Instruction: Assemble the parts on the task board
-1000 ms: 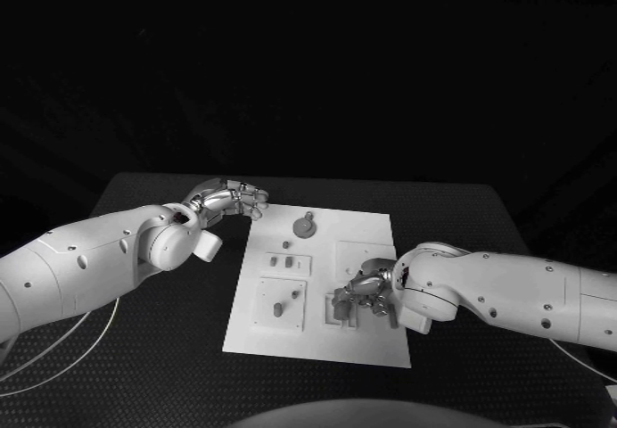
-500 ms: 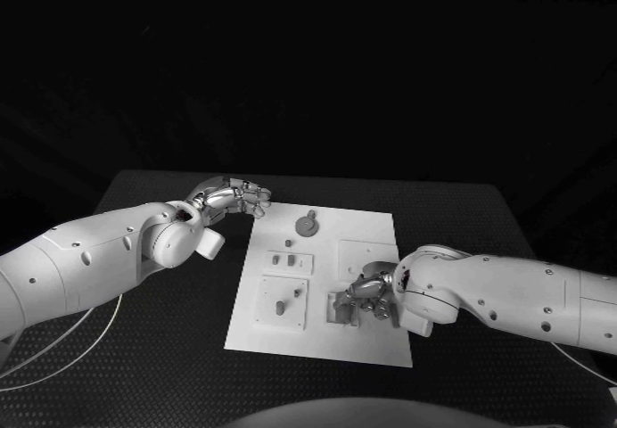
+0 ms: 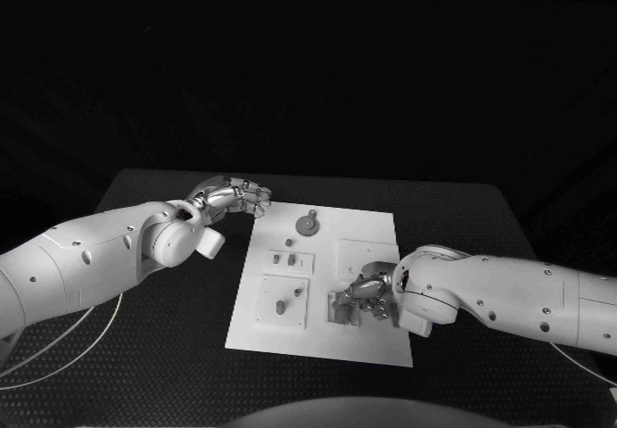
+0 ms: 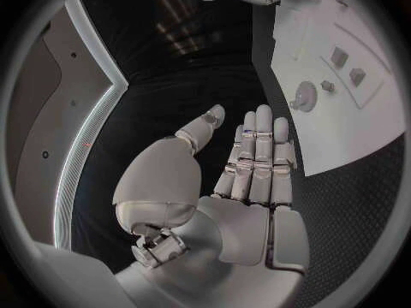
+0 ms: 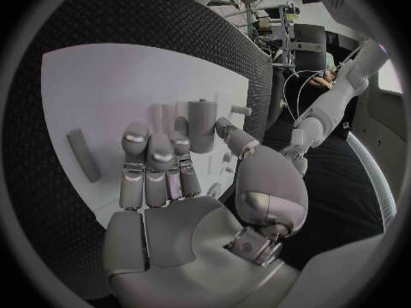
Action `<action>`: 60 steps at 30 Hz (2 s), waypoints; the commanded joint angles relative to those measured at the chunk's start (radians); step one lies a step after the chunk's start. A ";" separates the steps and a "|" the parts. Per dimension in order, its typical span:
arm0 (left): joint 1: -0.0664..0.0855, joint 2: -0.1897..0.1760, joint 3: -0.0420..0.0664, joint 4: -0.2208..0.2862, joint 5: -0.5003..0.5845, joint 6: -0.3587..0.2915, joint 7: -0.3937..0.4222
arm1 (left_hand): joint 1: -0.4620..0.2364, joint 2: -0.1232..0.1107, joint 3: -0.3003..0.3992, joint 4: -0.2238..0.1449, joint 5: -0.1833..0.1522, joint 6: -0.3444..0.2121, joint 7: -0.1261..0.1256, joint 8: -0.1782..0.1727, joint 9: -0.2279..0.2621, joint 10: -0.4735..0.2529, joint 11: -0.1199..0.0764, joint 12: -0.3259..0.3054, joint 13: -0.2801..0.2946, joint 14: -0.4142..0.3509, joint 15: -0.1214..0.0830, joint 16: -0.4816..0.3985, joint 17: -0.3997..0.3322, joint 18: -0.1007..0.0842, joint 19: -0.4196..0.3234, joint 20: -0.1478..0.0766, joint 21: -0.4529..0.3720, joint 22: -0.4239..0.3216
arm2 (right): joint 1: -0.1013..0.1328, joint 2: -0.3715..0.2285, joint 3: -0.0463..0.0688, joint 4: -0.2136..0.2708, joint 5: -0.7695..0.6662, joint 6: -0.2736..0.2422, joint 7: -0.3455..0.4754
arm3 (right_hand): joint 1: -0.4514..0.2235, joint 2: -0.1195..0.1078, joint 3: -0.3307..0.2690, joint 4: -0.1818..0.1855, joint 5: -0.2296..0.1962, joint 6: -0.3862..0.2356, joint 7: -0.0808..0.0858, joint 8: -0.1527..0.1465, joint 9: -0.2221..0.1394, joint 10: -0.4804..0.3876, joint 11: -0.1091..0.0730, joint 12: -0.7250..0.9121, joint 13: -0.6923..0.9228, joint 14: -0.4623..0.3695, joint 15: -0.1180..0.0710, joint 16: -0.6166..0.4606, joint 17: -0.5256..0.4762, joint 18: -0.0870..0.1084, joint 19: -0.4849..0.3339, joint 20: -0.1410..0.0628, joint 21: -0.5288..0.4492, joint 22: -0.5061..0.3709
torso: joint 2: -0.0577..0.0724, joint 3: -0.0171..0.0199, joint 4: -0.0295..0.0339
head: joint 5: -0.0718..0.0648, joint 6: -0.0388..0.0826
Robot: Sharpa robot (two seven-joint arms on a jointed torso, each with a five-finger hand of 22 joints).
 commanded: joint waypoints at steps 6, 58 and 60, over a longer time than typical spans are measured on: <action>0.001 0.000 0.001 0.002 0.004 0.016 0.006 | -0.014 0.000 0.002 0.000 0.000 -0.009 -0.001 0.006 -0.001 0.001 0.002 -0.005 -0.001 0.006 0.000 -0.005 0.002 0.012 0.005 0.003 -0.006 0.001 | -0.004 0.003 -0.001 -0.006 -0.022 -0.005 0.005 | -0.007 -0.001 -0.003 0.002 -0.001 0.002 0.003 -0.007 -0.002 0.002 0.002 -0.004 0.001 0.005 -0.002 -0.005 0.001 0.041 0.002 0.000 0.004 0.006 | 0.000 0.0003 -0.0003 | 0.000 0.002; 0.001 0.000 0.001 0.002 0.004 0.013 0.008 | -0.016 -0.001 0.002 -0.001 -0.001 -0.011 -0.001 0.006 -0.002 0.001 0.002 -0.005 -0.001 0.007 0.000 -0.009 0.007 0.012 0.005 0.002 -0.008 0.004 | -0.015 -0.004 -0.002 0.016 -0.155 0.070 0.039 | 0.052 -0.036 -0.169 -0.160 -0.001 -0.030 0.015 -0.032 0.003 -0.030 0.014 -0.013 0.013 -0.015 0.008 -0.024 0.021 0.041 -0.027 -0.004 0.003 0.000 | 0.000 0.0003 -0.0008 | 0.003 -0.002; 0.001 0.000 0.001 0.002 0.004 0.013 0.008 | -0.016 -0.001 0.002 -0.001 -0.001 -0.011 -0.001 0.006 -0.002 0.001 0.002 -0.005 -0.001 0.007 0.000 -0.009 0.008 0.012 0.005 0.002 -0.008 0.004 | -0.016 -0.003 -0.002 0.018 -0.175 0.071 0.040 | 0.071 -0.037 -0.190 -0.163 -0.001 -0.032 0.016 -0.033 0.005 -0.034 0.015 -0.012 0.015 -0.017 0.009 -0.025 0.023 0.041 -0.031 -0.003 0.003 -0.001 | 0.000 0.0002 -0.0009 | 0.003 -0.003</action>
